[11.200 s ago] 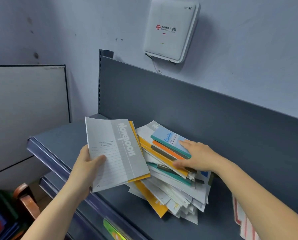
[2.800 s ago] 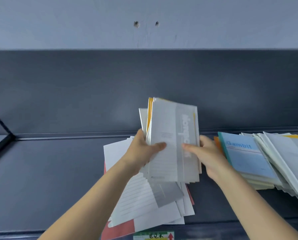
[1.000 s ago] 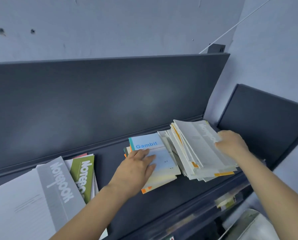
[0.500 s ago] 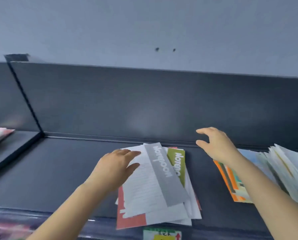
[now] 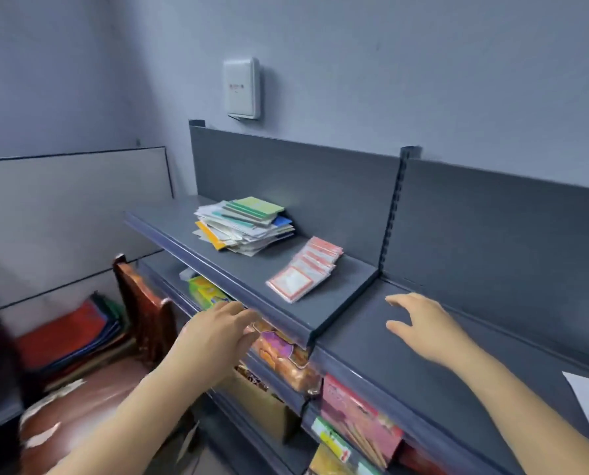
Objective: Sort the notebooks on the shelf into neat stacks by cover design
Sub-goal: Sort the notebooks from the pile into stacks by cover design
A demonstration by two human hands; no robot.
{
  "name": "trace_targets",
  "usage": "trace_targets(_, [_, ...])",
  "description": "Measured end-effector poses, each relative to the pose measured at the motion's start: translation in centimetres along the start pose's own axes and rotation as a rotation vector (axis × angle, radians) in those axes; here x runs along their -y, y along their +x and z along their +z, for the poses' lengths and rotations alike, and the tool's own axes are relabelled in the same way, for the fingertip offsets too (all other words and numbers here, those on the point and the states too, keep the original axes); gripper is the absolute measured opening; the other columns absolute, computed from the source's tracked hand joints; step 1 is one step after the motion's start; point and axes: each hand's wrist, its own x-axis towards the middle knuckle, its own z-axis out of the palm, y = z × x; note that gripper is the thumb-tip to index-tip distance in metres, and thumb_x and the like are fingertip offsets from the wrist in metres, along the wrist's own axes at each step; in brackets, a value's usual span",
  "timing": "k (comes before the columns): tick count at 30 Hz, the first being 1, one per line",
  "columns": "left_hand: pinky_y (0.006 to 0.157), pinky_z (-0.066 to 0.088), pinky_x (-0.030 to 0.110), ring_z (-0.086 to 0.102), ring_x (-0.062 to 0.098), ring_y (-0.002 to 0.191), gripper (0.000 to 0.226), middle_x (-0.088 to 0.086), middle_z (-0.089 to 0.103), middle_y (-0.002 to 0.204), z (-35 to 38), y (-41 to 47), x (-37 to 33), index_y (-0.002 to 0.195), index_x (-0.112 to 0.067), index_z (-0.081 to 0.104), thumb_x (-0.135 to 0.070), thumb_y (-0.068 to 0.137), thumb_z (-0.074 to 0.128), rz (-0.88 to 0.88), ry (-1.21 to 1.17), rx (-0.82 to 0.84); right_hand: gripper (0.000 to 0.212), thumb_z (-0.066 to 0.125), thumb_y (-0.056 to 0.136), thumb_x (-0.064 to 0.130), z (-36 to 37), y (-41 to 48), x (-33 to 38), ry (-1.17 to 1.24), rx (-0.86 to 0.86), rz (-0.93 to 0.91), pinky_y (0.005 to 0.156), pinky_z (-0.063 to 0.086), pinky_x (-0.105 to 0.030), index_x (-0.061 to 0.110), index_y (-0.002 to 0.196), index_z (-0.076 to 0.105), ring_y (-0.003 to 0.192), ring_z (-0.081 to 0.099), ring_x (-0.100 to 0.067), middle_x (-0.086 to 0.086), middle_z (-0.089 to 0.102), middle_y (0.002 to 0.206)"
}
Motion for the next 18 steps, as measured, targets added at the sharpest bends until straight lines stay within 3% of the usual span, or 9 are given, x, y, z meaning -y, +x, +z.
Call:
trace_targets(2, [0.049, 0.054, 0.028, 0.068, 0.019, 0.07, 0.03, -0.009, 0.067, 0.081, -1.0, -0.8, 3.8, 0.091, -0.029, 0.073, -0.032, 0.064, 0.086, -0.058, 0.05, 0.005, 0.047, 0.054, 0.095, 0.026, 1.5, 1.8, 3.8, 0.008, 0.03, -0.046, 0.104, 0.032, -0.026, 0.02, 0.14, 0.042, 0.131, 0.04, -0.015, 0.003, 0.044, 0.143])
trace_targets(7, [0.06, 0.056, 0.033, 0.066, 0.024, 0.08, 0.028, -0.001, 0.069, 0.091, -1.9, -1.5, 10.4, 0.104, -0.022, 0.072, -0.031, 0.078, 0.077, -0.137, 0.07, 0.002, 0.051, 0.058, 0.092, 0.025, 4.3, 5.9, 10.0, 0.029, 0.074, -0.113, 0.106, 0.031, -0.027, 0.018, 0.141, 0.042, 0.133, 0.039, -0.017, 0.001, 0.043, 0.145])
trace_targets(18, [0.06, 0.058, 0.031, 0.068, 0.019, 0.083, 0.031, -0.006, 0.071, 0.094, 3.8, 4.5, 18.9, 0.103, -0.023, 0.073, -0.031, 0.074, 0.08, -0.192, 0.068, 0.027, 0.052, 0.057, 0.092, 0.028, 9.1, 20.6, 15.8, 0.062, 0.077, -0.227, 0.106, 0.035, -0.031, 0.019, 0.141, 0.042, 0.13, 0.043, -0.018, -0.001, 0.043, 0.144])
